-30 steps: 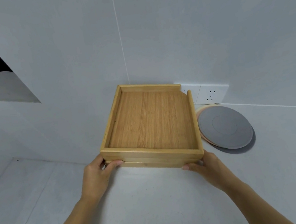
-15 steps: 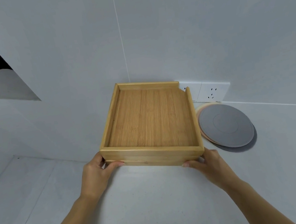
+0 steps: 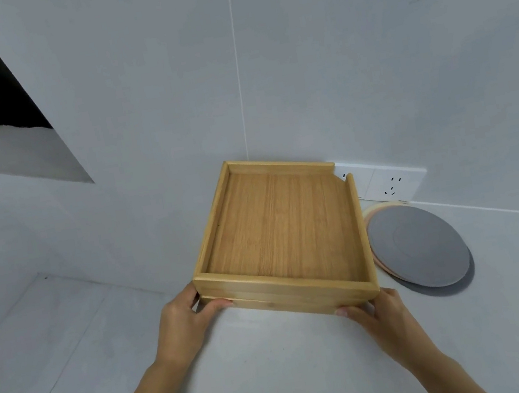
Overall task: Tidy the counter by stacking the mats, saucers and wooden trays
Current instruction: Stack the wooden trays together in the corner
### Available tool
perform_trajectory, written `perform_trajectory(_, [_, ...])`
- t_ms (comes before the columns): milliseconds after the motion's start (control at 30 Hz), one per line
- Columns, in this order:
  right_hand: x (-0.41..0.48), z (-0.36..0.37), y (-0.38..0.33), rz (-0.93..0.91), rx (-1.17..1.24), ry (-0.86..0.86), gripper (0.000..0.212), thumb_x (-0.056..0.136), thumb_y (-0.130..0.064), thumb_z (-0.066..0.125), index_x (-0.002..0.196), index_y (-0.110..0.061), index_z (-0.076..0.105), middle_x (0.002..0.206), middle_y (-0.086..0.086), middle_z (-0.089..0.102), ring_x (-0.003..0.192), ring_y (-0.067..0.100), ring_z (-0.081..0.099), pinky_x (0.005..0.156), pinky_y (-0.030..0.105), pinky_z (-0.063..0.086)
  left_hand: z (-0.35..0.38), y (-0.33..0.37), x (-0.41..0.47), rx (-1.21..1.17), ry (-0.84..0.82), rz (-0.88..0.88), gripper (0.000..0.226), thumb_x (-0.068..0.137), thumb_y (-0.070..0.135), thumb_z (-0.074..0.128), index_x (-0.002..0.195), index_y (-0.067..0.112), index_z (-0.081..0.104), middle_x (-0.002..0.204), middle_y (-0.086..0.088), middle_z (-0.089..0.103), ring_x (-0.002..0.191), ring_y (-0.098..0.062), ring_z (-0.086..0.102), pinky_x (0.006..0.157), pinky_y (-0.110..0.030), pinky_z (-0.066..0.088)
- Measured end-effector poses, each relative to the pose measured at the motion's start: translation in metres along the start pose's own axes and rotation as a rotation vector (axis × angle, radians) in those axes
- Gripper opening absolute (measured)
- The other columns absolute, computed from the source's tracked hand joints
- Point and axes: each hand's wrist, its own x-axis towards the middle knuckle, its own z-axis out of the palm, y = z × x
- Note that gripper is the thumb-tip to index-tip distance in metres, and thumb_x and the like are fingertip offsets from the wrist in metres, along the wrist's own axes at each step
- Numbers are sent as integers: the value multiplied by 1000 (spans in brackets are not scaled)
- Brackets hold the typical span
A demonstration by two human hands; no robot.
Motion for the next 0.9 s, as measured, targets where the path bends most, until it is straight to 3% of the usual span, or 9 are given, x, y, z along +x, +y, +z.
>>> perform_trajectory(100, [0, 1, 4, 17, -37, -4, 34, 79, -31, 69, 62, -28, 39, 63, -6, 47, 72, 18, 39, 59, 19, 30, 0, 2, -1, -26, 6, -5, 13, 66, 13, 81, 74, 18, 72, 69, 16, 70, 67, 1, 62, 61, -3, 44])
perform_trajectory(167, [-1, 1, 2, 1, -50, -17, 34, 77, -40, 67, 63, -29, 38, 63, -9, 45, 71, 14, 39, 67, 22, 31, 0, 5, -3, -46, 8, -16, 15, 65, 12, 81, 69, 22, 71, 67, 23, 69, 64, 7, 61, 61, -2, 43])
perform_trajectory(233, [-2, 0, -2, -18, -84, -26, 33, 80, -40, 64, 64, -29, 37, 64, -10, 44, 71, 10, 39, 73, 25, 31, 0, 5, -3, -64, 4, -27, 17, 65, 12, 81, 70, 25, 70, 71, 26, 70, 71, 9, 63, 64, -1, 45])
perform_trajectory(367, [-4, 0, -8, 7, -106, -26, 30, 84, -34, 62, 69, -32, 36, 73, -13, 44, 88, 18, 41, 77, 25, 33, -2, 7, -2, -46, 3, -37, 20, 66, 14, 81, 76, 25, 68, 75, 30, 68, 76, 6, 64, 65, 0, 45])
perform_trajectory(500, [-4, -1, -8, 30, -133, -72, 28, 84, -37, 62, 76, -34, 35, 75, -16, 43, 100, 13, 33, 81, 23, 31, -9, 19, -4, 25, -101, -24, 35, 70, 22, 78, 87, 42, 55, 76, 44, 61, 84, 12, 54, 69, -5, 41])
perform_trajectory(633, [-3, -8, -3, 10, -184, -83, 37, 78, -39, 68, 106, -30, 44, 83, -23, 50, 100, 19, 46, 87, 30, 41, -15, 25, -3, 114, -224, -75, 53, 68, 31, 79, 110, 40, 47, 106, 23, 55, 99, -1, 48, 91, -24, 38])
perform_trajectory(700, [-5, -16, 0, -62, -211, -56, 56, 78, -35, 69, 125, -32, 39, 104, -29, 52, 107, 18, 48, 96, 32, 39, -16, 26, -2, 149, -290, -83, 66, 68, 30, 80, 121, 35, 40, 117, 16, 49, 107, -6, 43, 95, -27, 36])
perform_trajectory(800, [-13, -34, 7, -129, -305, 80, 78, 76, -35, 72, 140, -19, 31, 133, -13, 44, 129, 20, 37, 107, 35, 29, -22, 26, -3, 212, -348, -106, 80, 66, 29, 83, 130, 30, 36, 127, 11, 45, 115, -9, 42, 100, -29, 34])
perform_trajectory(900, [-23, -55, 20, -51, -380, 158, 85, 74, -38, 71, 143, -15, 27, 140, 1, 44, 126, 30, 40, 104, 36, 30, -33, 20, -4, 304, -356, -207, 109, 52, 42, 87, 142, 24, 28, 143, 3, 38, 132, -19, 35, 110, -40, 29])
